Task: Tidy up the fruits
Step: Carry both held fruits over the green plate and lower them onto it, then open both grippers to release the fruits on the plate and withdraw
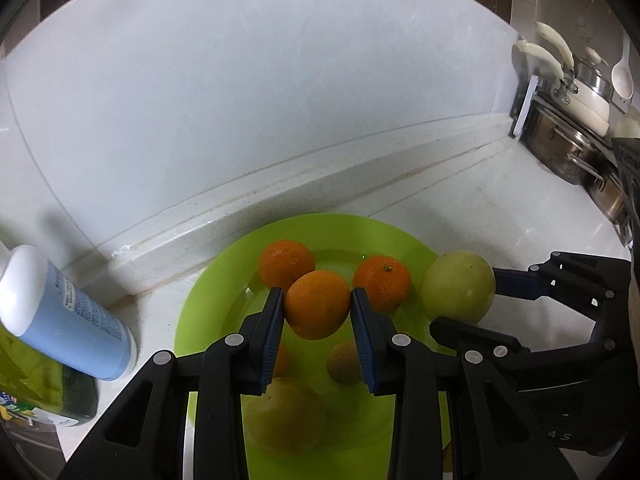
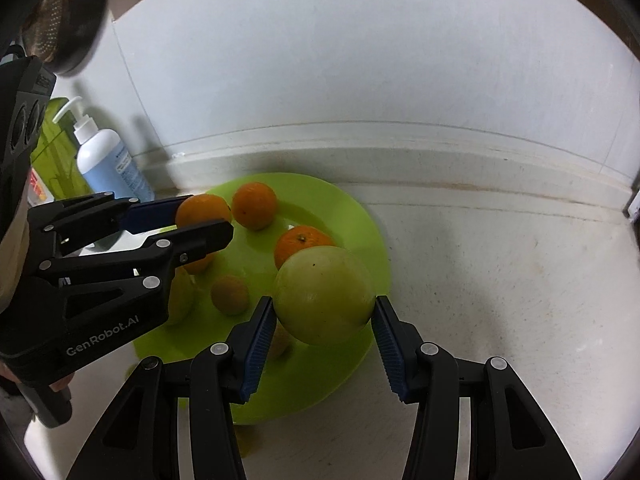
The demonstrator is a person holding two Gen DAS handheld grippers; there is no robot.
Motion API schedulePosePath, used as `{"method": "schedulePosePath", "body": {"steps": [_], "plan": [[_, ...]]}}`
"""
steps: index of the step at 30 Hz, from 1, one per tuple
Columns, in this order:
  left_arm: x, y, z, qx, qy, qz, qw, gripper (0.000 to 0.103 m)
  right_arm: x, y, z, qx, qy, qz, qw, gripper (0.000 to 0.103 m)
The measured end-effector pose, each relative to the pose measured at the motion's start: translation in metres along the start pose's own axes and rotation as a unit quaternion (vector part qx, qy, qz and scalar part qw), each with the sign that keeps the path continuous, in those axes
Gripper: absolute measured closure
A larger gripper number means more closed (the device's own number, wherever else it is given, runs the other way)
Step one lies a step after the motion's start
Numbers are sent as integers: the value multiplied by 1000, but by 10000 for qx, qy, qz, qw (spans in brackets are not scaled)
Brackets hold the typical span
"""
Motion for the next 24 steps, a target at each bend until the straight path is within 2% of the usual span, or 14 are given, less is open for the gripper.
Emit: {"method": "schedulePosePath", "body": {"steps": [14,24], "plan": [[-9,-3,2,-14,47,-76,10000,69,-12,0,2,-64,-82,-82,9999,52],[10,3,-11,143,-74,91,9998,57,-1,0,-1,-36,-77,68,9999,52]]}}
Point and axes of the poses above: each gripper's, at about its wrist camera, not at the fingertips, and x roughly against the way its jaws point, z to its right, y to its underside, the point moved 6 cm from there along -x, roughly the way its jaws point, and after that the axes turned 9 degrees about -z, right-handed, at the moved point
